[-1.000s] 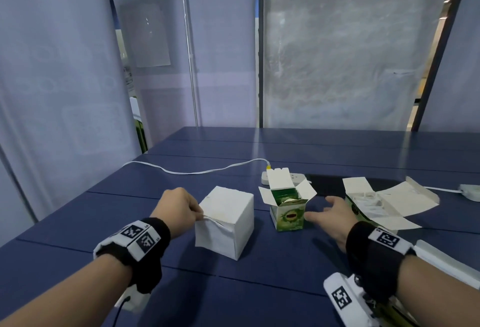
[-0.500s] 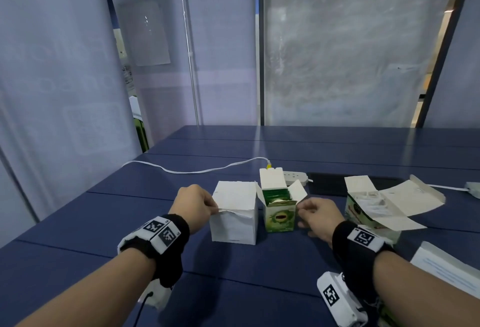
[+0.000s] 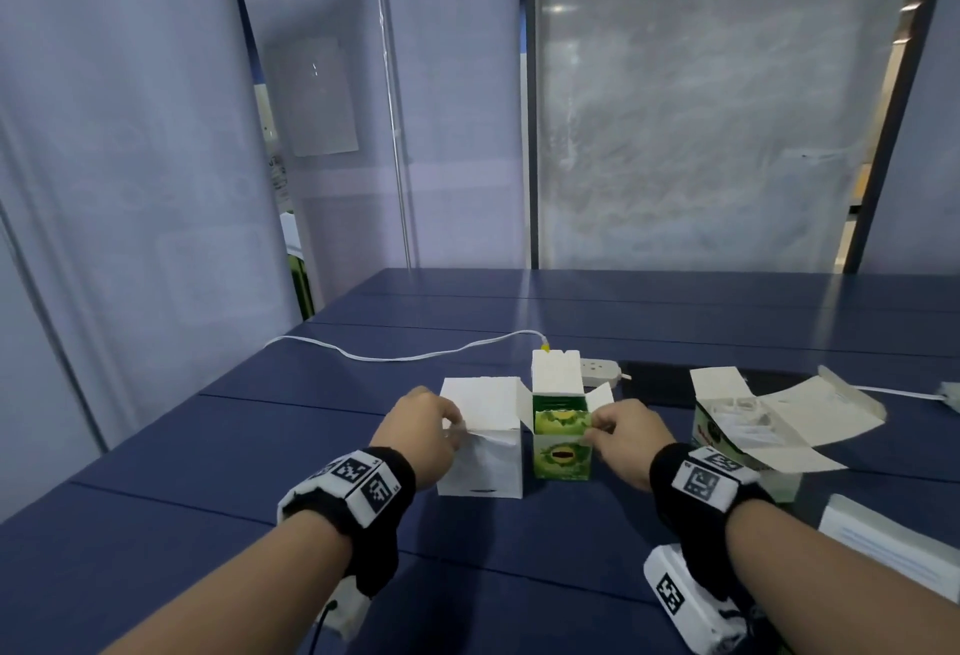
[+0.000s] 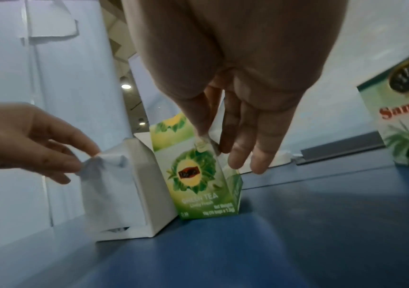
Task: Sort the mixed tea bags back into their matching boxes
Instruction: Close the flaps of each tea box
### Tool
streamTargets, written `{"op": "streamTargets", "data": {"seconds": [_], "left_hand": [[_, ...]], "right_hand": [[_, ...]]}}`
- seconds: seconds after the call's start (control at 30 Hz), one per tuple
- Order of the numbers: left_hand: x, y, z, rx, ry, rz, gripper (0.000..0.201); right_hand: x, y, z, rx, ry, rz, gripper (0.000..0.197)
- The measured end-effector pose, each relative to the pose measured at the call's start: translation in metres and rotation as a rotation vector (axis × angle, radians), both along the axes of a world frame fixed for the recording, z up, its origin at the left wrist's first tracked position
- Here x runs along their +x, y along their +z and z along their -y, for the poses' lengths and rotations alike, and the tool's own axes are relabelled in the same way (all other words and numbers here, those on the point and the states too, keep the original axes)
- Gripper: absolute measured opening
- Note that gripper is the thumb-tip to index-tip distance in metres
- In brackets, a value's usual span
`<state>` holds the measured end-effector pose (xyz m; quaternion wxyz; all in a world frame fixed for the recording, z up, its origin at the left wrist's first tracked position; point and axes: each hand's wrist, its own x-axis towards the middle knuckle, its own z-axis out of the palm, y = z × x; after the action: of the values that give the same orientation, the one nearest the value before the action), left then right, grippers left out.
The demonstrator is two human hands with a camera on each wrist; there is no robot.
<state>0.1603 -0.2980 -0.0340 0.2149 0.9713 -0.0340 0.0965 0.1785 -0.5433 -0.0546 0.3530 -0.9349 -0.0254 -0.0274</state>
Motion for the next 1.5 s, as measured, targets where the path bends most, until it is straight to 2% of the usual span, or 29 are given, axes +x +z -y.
{"op": "streamTargets", "data": {"seconds": [0.07,0.13,0.17,0.27,0.33,0.43,0.47,0.6,0.73,0.83,0.93,1.17,1.33,1.5], "left_hand": [[-0.009,0.001,0.001,0.024,0.002,0.061,0.020],[-0.025,0.003,0.008,-0.022,-0.025,0.111,0.017],[-0.035,0.002,0.013,-0.060,-0.061,0.106,0.014],[-0.063,-0.006,0.034,-0.213,-0.204,-0.072,0.009],[-0.080,-0.011,0.047,-0.312,-0.286,-0.213,0.013],[-0.095,-0.015,0.054,-0.462,-0.367,-0.294,0.020],[-0.099,-0.015,0.055,-0.477,-0.390,-0.308,0.022],[-0.108,-0.017,0.058,-0.426,-0.408,-0.307,0.028],[-0.113,-0.018,0.059,-0.626,-0.425,-0.392,0.031],[-0.113,-0.020,0.061,-0.689,-0.465,-0.445,0.039],[-0.113,-0.023,0.063,-0.623,-0.510,-0.450,0.052],[-0.113,-0.023,0.064,-0.534,-0.587,-0.359,0.060],[-0.113,-0.027,0.067,-0.540,-0.557,-0.302,0.045],[-0.113,-0.029,0.069,-0.579,-0.538,-0.261,0.031]], "right_hand": [[-0.014,0.005,0.004,-0.065,0.010,0.023,0.014],[-0.034,0.006,0.010,-0.073,0.030,0.012,0.013],[-0.045,0.005,0.013,-0.070,0.046,0.000,0.020],[-0.082,0.004,0.023,-0.011,0.093,-0.034,0.037],[-0.105,0.002,0.027,0.015,0.136,-0.044,0.032],[-0.134,-0.004,0.030,0.093,0.151,-0.009,0.014],[-0.142,-0.007,0.032,0.161,0.122,0.013,0.014],[-0.159,-0.019,0.040,0.422,0.084,0.003,0.048],[-0.166,-0.024,0.042,0.470,0.043,-0.010,0.064],[-0.170,-0.024,0.039,0.441,0.058,0.011,0.052],[-0.173,-0.021,0.039,0.417,0.116,0.018,0.040],[-0.174,-0.022,0.043,0.308,0.086,-0.002,0.045],[-0.172,-0.021,0.042,0.278,0.087,0.003,0.035],[-0.170,-0.019,0.042,0.277,0.102,0.015,0.017]]}}
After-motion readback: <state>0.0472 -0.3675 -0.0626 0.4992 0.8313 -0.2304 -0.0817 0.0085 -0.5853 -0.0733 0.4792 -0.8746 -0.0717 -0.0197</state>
